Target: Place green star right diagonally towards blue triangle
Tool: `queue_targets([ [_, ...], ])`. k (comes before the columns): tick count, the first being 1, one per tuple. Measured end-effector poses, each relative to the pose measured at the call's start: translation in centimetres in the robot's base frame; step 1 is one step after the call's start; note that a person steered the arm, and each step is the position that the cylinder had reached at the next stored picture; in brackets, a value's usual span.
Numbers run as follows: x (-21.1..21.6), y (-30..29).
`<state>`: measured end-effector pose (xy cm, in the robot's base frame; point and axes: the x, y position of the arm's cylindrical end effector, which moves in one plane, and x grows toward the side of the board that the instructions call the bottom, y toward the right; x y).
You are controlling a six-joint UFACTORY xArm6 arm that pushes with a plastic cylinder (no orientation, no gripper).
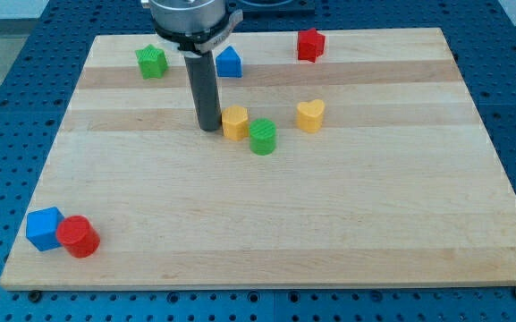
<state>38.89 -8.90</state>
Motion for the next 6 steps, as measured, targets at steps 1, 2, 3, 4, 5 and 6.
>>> queue_targets([
  [1,-2.5,-7.0],
  [2,-3.8,-15.9],
  [3,-10.4,-18.5],
  [4,-15.2,-14.9],
  [5,-13.3,-11.3],
  [6,-8.6,-10.9],
])
